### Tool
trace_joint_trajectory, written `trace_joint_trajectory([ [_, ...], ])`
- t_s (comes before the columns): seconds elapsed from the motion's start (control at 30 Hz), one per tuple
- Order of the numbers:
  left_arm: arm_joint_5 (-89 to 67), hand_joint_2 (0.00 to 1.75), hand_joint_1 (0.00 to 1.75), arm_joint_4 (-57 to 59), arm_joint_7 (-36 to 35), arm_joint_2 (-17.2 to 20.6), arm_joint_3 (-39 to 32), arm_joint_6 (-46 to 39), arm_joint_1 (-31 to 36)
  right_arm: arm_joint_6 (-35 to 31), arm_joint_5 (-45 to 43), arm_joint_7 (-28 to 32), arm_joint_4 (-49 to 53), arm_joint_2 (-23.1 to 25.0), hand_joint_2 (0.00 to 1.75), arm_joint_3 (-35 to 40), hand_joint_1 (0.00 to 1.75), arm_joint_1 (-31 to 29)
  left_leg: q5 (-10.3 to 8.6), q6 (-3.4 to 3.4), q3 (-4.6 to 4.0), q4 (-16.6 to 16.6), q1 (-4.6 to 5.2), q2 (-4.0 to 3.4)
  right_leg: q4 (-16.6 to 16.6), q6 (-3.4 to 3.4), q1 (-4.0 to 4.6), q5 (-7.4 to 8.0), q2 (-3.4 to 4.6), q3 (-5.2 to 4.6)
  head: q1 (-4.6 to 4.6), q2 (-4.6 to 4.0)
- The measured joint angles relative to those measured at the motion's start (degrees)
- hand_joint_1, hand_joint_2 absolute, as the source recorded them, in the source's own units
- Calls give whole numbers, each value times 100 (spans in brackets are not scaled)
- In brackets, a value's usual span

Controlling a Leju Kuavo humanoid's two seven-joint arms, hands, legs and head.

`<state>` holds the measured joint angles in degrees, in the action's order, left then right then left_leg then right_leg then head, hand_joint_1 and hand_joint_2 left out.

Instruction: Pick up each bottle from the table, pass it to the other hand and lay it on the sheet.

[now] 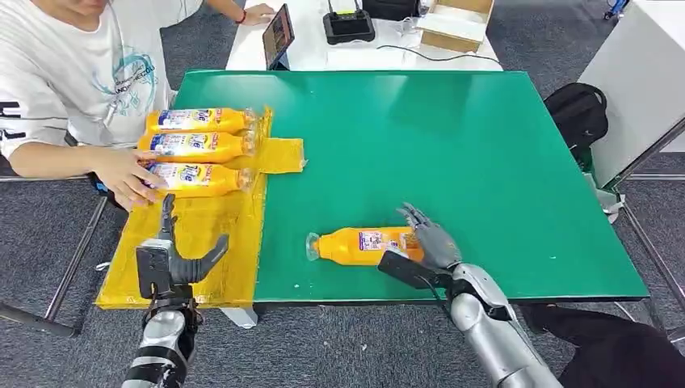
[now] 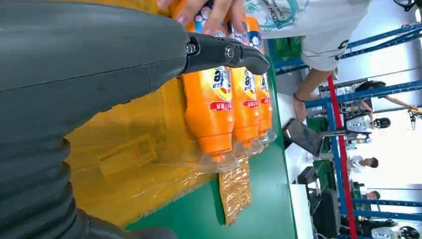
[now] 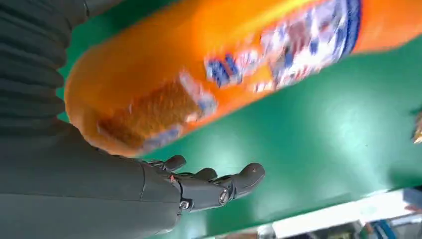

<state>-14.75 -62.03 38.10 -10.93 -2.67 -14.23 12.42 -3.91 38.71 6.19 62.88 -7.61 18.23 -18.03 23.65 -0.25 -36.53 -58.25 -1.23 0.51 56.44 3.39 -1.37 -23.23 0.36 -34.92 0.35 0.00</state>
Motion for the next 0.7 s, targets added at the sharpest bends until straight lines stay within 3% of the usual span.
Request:
trace_joint_trajectory([
  [0.17,-28,175,0,181,-4,0,50,0,32,95,127,17,-547,-2,175,-20,0,-436,-2,0,1,0,0,0,0,1,0,2,0,2,-2,0],
  [0.4,-24,175,0,470,9,-2,129,79,200,850,122,74,-1541,68,175,162,0,-1158,-3,-1,4,-1,0,-1,1,2,0,2,1,2,-2,0],
  [0.7,2,175,0,666,11,-2,170,109,310,1062,50,140,-2211,136,175,389,0,-1579,-2,-1,12,-1,-1,-9,1,0,1,4,3,4,-2,0],
])
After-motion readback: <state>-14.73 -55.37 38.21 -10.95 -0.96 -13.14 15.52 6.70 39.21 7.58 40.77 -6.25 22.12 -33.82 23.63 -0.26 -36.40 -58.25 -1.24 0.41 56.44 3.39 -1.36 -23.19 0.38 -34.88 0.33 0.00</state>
